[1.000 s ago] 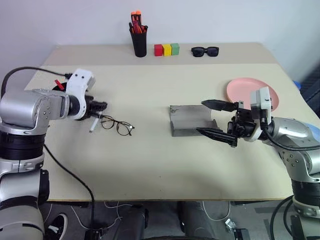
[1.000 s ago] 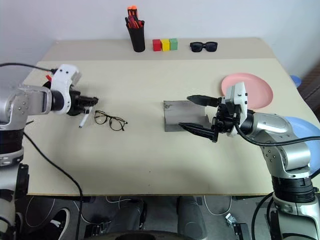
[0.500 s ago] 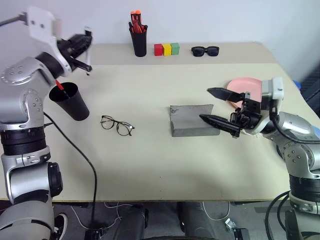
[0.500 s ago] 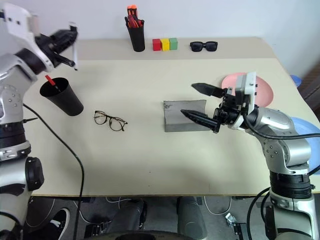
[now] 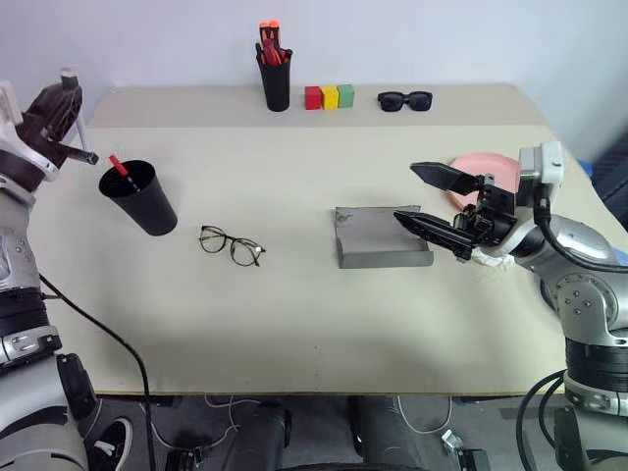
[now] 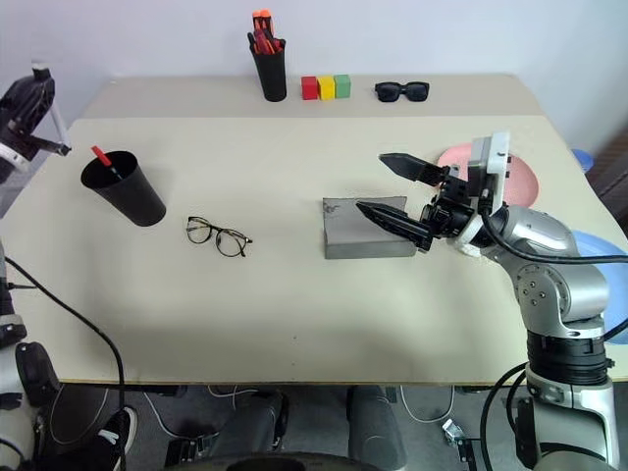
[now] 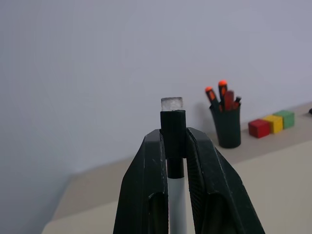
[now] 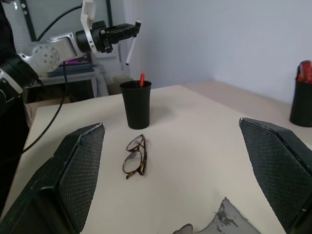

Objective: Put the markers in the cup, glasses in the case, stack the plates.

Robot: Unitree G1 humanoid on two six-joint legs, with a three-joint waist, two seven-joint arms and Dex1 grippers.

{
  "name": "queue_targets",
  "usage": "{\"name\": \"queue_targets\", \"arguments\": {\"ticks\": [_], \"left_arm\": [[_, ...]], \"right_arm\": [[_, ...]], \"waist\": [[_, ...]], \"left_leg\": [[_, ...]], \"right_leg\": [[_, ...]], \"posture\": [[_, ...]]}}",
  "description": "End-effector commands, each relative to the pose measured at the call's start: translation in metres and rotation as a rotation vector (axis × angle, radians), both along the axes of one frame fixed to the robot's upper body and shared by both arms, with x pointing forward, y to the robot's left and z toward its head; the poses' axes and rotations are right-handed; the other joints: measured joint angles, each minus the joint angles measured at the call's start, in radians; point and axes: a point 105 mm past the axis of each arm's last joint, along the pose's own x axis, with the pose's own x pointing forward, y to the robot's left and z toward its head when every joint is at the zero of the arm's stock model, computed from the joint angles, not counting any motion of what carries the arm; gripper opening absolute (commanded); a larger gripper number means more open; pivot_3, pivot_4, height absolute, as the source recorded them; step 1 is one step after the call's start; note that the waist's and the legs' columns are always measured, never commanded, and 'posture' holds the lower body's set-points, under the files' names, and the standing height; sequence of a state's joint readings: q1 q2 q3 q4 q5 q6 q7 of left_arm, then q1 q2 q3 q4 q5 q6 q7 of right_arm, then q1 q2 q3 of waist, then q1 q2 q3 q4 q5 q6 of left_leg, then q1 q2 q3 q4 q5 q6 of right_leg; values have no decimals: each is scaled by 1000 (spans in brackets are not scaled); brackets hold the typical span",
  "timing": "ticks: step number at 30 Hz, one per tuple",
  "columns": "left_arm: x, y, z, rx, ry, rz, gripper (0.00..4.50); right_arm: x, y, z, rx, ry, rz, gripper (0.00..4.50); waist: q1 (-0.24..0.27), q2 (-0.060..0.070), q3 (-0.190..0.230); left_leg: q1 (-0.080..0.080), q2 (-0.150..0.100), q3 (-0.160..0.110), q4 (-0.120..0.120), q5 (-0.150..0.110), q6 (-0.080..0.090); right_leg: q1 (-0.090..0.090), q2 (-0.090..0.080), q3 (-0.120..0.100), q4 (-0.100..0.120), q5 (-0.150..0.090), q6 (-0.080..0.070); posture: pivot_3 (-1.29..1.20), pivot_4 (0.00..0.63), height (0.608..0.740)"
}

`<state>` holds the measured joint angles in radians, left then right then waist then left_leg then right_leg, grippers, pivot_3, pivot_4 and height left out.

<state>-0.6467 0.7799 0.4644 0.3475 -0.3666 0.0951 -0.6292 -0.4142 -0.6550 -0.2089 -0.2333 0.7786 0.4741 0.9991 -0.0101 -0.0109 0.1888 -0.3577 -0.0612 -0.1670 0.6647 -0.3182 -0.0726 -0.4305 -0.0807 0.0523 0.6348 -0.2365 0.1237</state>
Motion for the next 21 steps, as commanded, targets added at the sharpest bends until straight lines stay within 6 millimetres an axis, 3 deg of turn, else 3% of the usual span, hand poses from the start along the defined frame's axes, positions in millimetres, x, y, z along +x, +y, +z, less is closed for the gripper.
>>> {"name": "queue_targets", "arguments": {"ticks": [1, 21], "left_arm": [[-9, -3, 9, 10, -80, -13, 51], [3, -3, -41, -45, -31, 6, 51]], "right_arm": [[-3, 1, 12, -2, -52, 6, 4500], [-2, -2, 12, -12, -49, -13, 4500]], "waist": [[-1, 0, 0], [-2, 0, 0]], "left_leg": [[0, 0, 0, 0, 0, 0], [0, 0, 0, 0, 0, 0]], "right_leg": [[0, 0, 0, 0, 0, 0], [0, 0, 0, 0, 0, 0]], "posture": [[0, 150, 740], [0, 150, 740]]}}
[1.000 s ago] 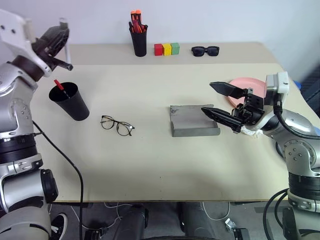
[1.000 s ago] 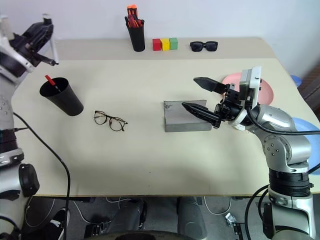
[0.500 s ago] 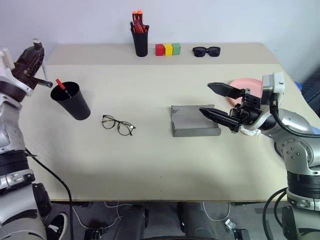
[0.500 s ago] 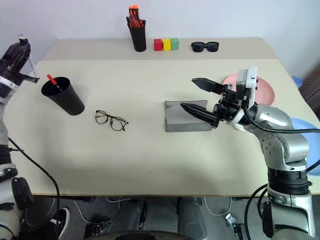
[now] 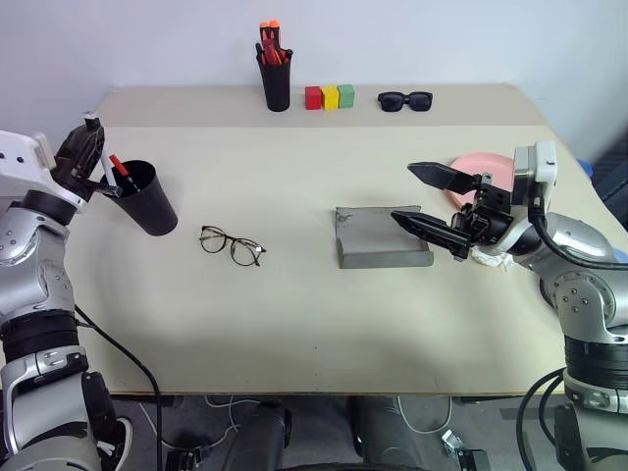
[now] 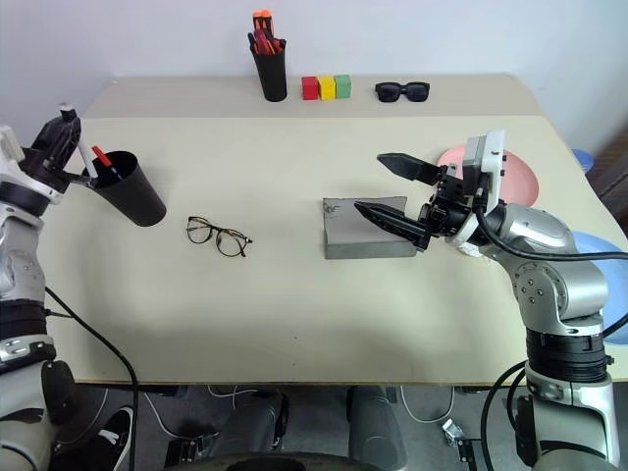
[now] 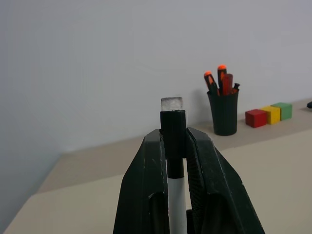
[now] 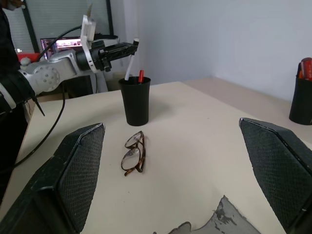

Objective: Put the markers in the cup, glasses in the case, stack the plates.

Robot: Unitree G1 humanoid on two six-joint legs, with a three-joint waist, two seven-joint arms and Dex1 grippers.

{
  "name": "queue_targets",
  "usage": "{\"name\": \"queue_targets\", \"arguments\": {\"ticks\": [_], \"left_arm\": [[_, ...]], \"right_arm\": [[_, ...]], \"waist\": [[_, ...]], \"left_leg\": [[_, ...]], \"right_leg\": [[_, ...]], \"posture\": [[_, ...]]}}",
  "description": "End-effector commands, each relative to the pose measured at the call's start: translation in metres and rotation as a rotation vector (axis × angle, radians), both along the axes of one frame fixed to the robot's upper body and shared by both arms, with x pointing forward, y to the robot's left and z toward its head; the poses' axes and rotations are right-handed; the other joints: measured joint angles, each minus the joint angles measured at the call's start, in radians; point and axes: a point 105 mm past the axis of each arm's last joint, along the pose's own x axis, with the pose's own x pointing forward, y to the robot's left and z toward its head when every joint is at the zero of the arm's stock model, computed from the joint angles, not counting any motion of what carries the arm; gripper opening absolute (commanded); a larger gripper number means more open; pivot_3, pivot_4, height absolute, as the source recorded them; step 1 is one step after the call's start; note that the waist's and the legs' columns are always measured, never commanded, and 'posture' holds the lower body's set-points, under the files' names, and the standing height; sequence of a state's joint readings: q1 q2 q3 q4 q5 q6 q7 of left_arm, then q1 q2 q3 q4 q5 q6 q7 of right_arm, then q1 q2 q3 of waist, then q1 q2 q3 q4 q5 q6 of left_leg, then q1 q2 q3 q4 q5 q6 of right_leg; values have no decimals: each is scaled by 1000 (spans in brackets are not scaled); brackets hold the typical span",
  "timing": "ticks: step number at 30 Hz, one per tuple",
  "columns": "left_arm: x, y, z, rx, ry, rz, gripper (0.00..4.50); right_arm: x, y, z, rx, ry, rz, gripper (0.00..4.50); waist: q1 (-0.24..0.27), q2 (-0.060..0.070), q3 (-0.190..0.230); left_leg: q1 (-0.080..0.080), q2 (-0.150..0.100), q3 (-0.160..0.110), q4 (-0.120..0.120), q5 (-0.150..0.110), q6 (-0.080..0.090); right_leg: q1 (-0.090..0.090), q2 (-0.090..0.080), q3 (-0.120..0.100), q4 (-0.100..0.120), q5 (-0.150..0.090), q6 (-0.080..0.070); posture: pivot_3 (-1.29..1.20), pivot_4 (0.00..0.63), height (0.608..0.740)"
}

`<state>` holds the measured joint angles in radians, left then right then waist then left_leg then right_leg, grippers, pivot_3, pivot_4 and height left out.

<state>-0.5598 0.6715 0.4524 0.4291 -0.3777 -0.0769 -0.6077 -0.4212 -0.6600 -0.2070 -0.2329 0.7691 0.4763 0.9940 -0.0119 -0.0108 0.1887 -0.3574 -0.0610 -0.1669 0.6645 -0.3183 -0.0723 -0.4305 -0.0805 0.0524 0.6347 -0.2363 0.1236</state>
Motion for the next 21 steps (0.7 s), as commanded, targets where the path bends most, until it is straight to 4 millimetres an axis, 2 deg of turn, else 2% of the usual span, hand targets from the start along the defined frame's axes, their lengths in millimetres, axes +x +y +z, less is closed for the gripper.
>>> {"name": "queue_targets", "arguments": {"ticks": [1, 11, 14, 19, 20, 21], "left_arm": [[-3, -1, 8, 23, -37, 7, 51], [-3, -1, 4, 25, -24, 11, 51], [-3, -2, 5, 26, -24, 12, 1394], [-3, -3, 6, 27, -28, 10, 3986], [-3, -3, 8, 23, -30, 9, 4392], [-3, -4, 9, 22, -33, 4, 4459]], "right_arm": [[-3, -2, 11, -1, -45, -3, 4500], [-3, -3, 10, -5, -41, -7, 4500], [-3, -3, 10, -5, -41, -8, 4500], [-3, -3, 9, -7, -41, -11, 4500], [-3, -3, 9, -7, -40, -11, 4500], [-2, -3, 8, -7, -39, -12, 4500]], "waist": [[-1, 0, 0], [-2, 0, 0], [-2, 0, 0], [-2, 0, 0], [-2, 0, 0], [-2, 0, 0]], "left_leg": [[0, 0, 0, 0, 0, 0], [0, 0, 0, 0, 0, 0], [0, 0, 0, 0, 0, 0], [0, 0, 0, 0, 0, 0], [0, 0, 0, 0, 0, 0], [0, 0, 0, 0, 0, 0]], "right_leg": [[0, 0, 0, 0, 0, 0], [0, 0, 0, 0, 0, 0], [0, 0, 0, 0, 0, 0], [0, 0, 0, 0, 0, 0], [0, 0, 0, 0, 0, 0], [0, 0, 0, 0, 0, 0]], "posture": [[0, 150, 740], [0, 150, 740], [0, 150, 740], [0, 150, 740], [0, 150, 740], [0, 150, 740]]}}
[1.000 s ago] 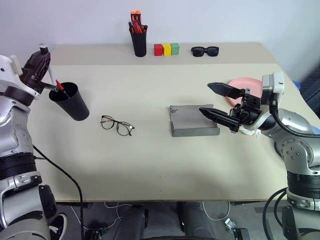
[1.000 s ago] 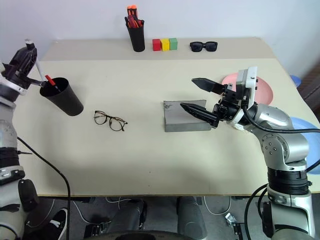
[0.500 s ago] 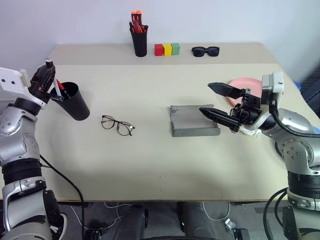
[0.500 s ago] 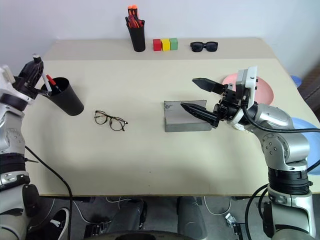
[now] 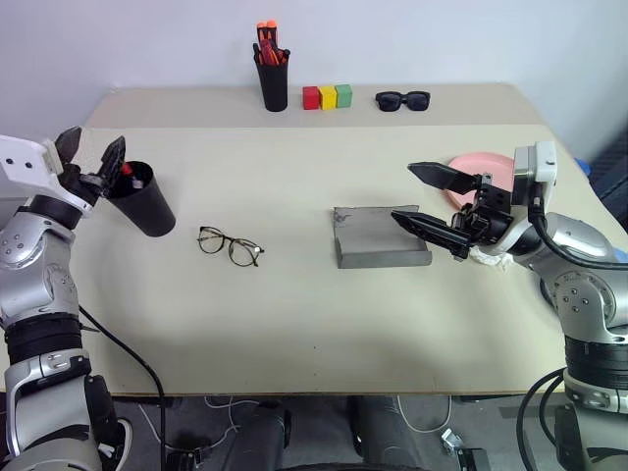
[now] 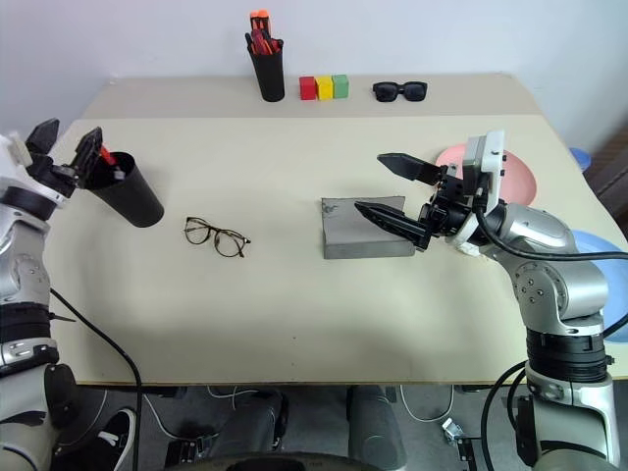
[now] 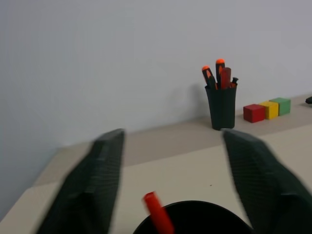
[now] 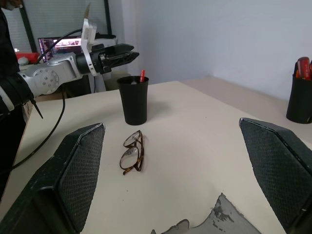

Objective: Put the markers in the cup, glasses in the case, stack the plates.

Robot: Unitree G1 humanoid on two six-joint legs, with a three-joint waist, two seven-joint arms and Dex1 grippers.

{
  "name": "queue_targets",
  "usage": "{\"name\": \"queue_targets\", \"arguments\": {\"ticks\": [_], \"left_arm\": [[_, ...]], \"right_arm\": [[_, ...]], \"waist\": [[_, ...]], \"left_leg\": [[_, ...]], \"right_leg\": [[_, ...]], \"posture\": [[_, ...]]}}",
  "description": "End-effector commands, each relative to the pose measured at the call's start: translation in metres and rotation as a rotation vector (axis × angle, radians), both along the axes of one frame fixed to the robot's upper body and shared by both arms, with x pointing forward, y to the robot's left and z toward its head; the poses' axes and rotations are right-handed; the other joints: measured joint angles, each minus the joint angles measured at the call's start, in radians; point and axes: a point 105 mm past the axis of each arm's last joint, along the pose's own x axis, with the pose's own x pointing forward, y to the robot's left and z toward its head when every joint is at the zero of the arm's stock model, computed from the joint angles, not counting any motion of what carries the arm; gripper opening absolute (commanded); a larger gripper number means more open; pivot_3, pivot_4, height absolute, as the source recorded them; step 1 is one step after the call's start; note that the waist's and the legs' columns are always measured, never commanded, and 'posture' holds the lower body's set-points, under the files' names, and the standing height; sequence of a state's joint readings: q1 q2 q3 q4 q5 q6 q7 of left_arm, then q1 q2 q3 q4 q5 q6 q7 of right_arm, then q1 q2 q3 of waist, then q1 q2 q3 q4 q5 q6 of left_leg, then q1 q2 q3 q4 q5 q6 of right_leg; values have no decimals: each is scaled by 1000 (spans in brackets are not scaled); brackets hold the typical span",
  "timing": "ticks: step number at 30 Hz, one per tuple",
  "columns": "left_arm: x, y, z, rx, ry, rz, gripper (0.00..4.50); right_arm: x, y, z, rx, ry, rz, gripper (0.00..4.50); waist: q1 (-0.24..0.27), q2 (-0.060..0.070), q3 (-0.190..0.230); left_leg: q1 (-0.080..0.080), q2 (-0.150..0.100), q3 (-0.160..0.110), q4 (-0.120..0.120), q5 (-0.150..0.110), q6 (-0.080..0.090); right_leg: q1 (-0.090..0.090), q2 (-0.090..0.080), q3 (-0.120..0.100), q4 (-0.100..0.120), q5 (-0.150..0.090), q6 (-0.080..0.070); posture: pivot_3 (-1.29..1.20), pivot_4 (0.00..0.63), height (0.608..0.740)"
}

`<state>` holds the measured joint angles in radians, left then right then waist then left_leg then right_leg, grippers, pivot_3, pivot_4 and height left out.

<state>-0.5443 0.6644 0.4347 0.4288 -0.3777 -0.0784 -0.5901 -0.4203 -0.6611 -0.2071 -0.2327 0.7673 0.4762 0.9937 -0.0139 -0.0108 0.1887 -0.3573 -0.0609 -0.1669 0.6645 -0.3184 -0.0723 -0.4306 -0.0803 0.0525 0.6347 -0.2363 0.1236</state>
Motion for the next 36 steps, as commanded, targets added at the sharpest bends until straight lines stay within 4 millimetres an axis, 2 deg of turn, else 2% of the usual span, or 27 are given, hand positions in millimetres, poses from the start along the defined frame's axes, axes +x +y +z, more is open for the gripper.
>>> {"name": "queue_targets", "arguments": {"ticks": [1, 7, 12, 16, 19, 23, 26, 30, 32, 36], "left_arm": [[-4, -3, 18, 28, -57, -4, 4459], [-4, -13, 29, 32, -58, -36, 4459], [-3, -44, 37, -43, 70, -223, 4459], [-4, -82, 46, 66, 158, -403, 4459], [-4, -88, 49, 86, 161, -426, 4459], [-2, -88, 42, 66, 176, -426, 4459], [-6, -96, 35, 91, 206, -478, 4459], [-12, -105, 33, 100, 243, -554, 4459], [-19, -111, 25, 102, 288, -614, 4459], [-32, -117, 14, 131, 353, -684, 4459]], "right_arm": [[-2, -3, 8, -5, -40, -10, 4500], [-1, -3, 9, -5, -43, -13, 4500], [-1, -6, 9, -19, -48, -20, 4500], [-1, -4, 12, -13, -55, -15, 4500], [0, -3, 11, -12, -56, -16, 4500], [-1, -4, 11, -13, -58, -25, 4500], [-1, -6, 9, -37, -54, -39, 4500], [13, -12, -12, -207, -70, -116, 4500], [21, -12, -18, -283, -61, -142, 4500], [26, -7, -20, -380, -85, -132, 4500]], "waist": [[0, 0, 0], [0, 0, 0], [0, 0, 0], [0, 0, 0], [-2, 0, 0], [-7, 0, 0], [-4, 0, 0], [1, 0, 0], [-2, 0, 0], [-9, 1, 0]], "left_leg": [[0, 0, 0, 0, 0, 0], [0, 0, 0, 0, 0, 0], [0, 0, 0, 0, 0, 0], [0, 0, 0, 0, 0, 0], [0, 0, 0, 0, 0, 0], [1, 1, 0, -1, 0, 0], [0, 0, 0, -1, 0, 0], [0, 0, 0, 0, 0, 0], [0, 0, 0, 0, 0, 0], [0, 1, 1, -1, 0, 0]], "right_leg": [[0, 0, 0, 0, 0, 0], [0, 0, 0, 0, 0, 0], [0, 0, 0, 0, 0, 0], [0, 0, 0, 0, 0, 0], [0, 0, 0, 0, 0, 0], [0, 1, 0, 0, 0, 0], [0, 1, 0, 0, 0, 0], [0, 1, 0, -1, 0, 0], [0, 1, 0, -1, 0, 0], [0, 1, 0, 0, 0, 0]], "posture": [[0, 150, 740], [0, 150, 740], [0, 150, 740], [0, 150, 740], [0, 150, 740], [0, 150, 740], [0, 150, 740], [0, 150, 740], [0, 150, 740], [0, 150, 740]]}}
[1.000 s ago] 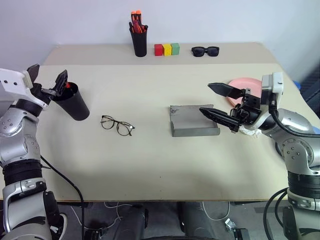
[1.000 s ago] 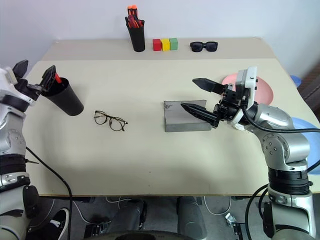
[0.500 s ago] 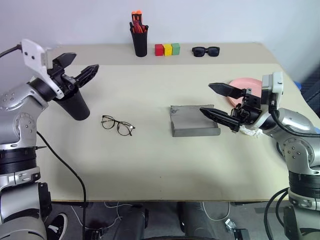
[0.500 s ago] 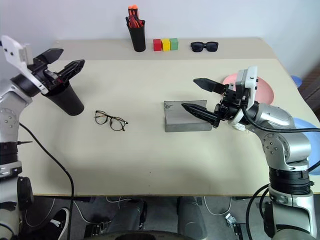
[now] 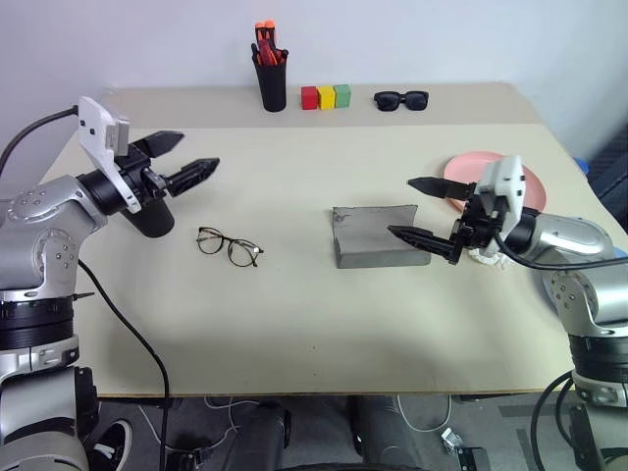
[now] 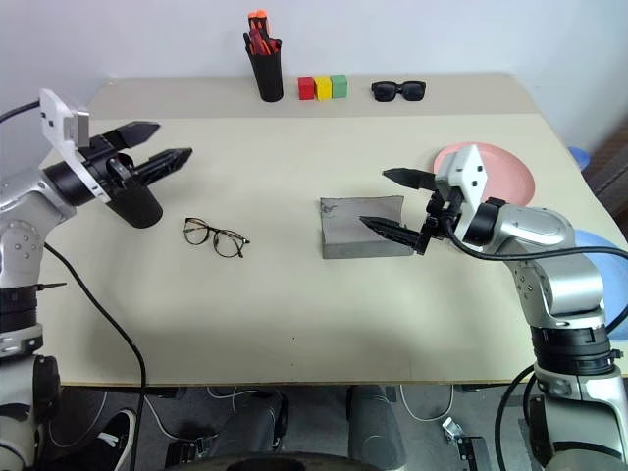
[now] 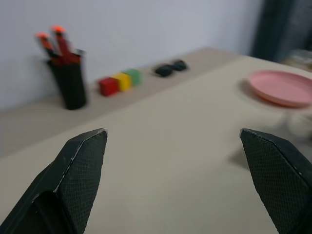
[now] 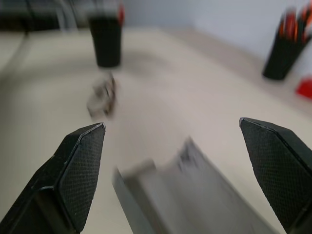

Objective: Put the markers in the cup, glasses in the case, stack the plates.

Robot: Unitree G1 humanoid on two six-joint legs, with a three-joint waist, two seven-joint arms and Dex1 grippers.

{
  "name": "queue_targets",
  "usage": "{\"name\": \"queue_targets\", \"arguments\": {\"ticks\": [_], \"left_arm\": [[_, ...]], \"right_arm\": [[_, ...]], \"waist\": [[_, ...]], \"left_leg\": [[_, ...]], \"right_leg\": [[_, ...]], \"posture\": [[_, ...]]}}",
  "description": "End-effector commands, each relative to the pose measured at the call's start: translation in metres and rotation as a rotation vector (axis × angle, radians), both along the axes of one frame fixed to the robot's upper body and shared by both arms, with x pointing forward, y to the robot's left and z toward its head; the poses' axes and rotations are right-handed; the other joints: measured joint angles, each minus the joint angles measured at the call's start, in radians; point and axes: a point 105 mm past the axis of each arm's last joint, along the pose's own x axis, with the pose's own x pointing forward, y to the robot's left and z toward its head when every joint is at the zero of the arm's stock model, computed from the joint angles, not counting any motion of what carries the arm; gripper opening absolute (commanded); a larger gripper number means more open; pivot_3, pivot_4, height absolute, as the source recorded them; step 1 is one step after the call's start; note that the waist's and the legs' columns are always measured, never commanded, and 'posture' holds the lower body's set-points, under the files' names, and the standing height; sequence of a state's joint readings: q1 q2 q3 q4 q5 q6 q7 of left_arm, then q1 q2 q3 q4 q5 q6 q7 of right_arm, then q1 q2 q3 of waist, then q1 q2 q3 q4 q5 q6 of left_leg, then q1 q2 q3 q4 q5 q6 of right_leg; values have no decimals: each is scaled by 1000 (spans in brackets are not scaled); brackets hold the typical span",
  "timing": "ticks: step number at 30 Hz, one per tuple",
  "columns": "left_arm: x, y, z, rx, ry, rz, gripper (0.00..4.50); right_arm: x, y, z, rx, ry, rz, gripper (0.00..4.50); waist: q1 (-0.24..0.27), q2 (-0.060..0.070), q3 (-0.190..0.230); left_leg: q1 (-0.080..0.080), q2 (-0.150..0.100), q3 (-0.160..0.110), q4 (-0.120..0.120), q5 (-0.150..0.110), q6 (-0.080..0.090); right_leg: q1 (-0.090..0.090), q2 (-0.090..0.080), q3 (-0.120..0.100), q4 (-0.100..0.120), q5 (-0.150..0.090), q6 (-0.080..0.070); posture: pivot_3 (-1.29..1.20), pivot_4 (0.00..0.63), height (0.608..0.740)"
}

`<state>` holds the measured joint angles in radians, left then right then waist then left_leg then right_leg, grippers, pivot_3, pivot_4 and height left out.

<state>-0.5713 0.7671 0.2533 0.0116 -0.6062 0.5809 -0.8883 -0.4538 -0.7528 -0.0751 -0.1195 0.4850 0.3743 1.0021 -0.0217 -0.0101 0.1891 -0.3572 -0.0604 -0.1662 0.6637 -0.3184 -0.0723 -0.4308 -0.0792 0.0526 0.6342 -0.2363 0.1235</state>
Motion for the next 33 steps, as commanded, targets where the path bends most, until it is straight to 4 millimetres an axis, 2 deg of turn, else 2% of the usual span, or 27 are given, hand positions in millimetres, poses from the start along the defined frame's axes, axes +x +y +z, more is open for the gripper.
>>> {"name": "queue_targets", "arguments": {"ticks": [1, 3, 7, 9, 12, 17, 22, 25, 29, 30, 31, 32, 33], "left_arm": [[-14, -3, 3, 40, 8, -55, 4459], [-16, -1, 0, 41, 41, -63, 4459], [-25, -4, -1, -1, 102, -124, 4459], [-27, -5, -3, -5, 121, -131, 4459], [-43, -13, -12, 0, 212, -218, 4459], [-58, -16, -24, 104, 213, -261, 4459], [-53, -16, -25, 153, 144, -238, 4459], [-52, -20, -27, 149, 99, -247, 4500], [-52, -20, -32, 157, 111, -246, 4500], [-52, -20, -32, 158, 110, -243, 4500], [-52, -19, -33, 159, 110, -241, 4500], [-52, -18, -33, 159, 111, -240, 4500], [-52, -17, -33, 160, 112, -239, 4500]], "right_arm": [[-3, 8, 15, -73, -65, 49, 4500], [-6, 11, 15, -101, -50, 89, 4500], [-7, 6, -12, -329, -48, 130, 4500], [-4, 7, -14, -317, -23, 131, 4500], [-1, 4, -26, -400, -30, 142, 4500], [8, 2, -36, -446, -32, 132, 4500], [13, -3, -46, -489, 20, 150, 4500], [20, -8, -55, -537, 48, 148, 3712], [25, -9, -62, -524, 97, 152, 1631], [25, -9, -63, -519, 111, 158, 1235], [25, -9, -65, -520, 123, 166, 623], [24, -10, -67, -524, 129, 173, 210], [24, -10, -68, -534, 127, 178, 45]], "waist": [[-2, 0, 0], [1, 0, 0], [7, 0, 0], [5, 0, 0], [1, 0, 0], [-3, 0, 0], [5, 0, 0], [5, 0, 0], [2, 0, 0], [1, 0, 0], [1, 0, 0], [-1, 0, 0], [-1, 0, 0]], "left_leg": [[0, 0, 0, 0, 0, 0], [0, 0, 0, 0, 0, 0], [0, 0, 0, 0, 0, 0], [0, 0, 0, 0, 0, 0], [0, 0, 0, 0, 0, 0], [0, 0, 0, 0, 0, 0], [0, 0, 0, 0, 0, 0], [0, 0, 0, 0, 0, 0], [0, 0, 0, 0, 0, 0], [0, 0, 0, 0, 0, 0], [0, 0, 0, 0, 0, 0], [0, 0, 0, 0, 0, 0], [1, 0, 1, 0, 0, 0]], "right_leg": [[0, 0, 0, 0, 0, 0], [0, 0, 0, 0, 0, 0], [1, 0, 0, -1, 0, 0], [1, 0, -1, -2, 0, 0], [1, 0, 0, -2, 0, 0], [1, 0, 0, -2, 0, 0], [1, 0, 0, -2, 0, 0], [1, -1, 0, -2, 0, 0], [1, 0, 0, -2, 0, 0], [1, 0, 0, -2, 0, 0], [1, 0, 0, -2, 0, 0], [1, 0, 0, -2, 0, 0], [1, 0, 0, -2, 0, 0]], "posture": [[0, 150, 740], [0, 150, 740], [0, 150, 740], [0, 150, 740], [0, 150, 740], [0, 150, 740], [0, 150, 740], [0, 150, 740], [0, 150, 740], [0, 150, 740], [0, 150, 740], [0, 150, 740], [0, 150, 740]]}}
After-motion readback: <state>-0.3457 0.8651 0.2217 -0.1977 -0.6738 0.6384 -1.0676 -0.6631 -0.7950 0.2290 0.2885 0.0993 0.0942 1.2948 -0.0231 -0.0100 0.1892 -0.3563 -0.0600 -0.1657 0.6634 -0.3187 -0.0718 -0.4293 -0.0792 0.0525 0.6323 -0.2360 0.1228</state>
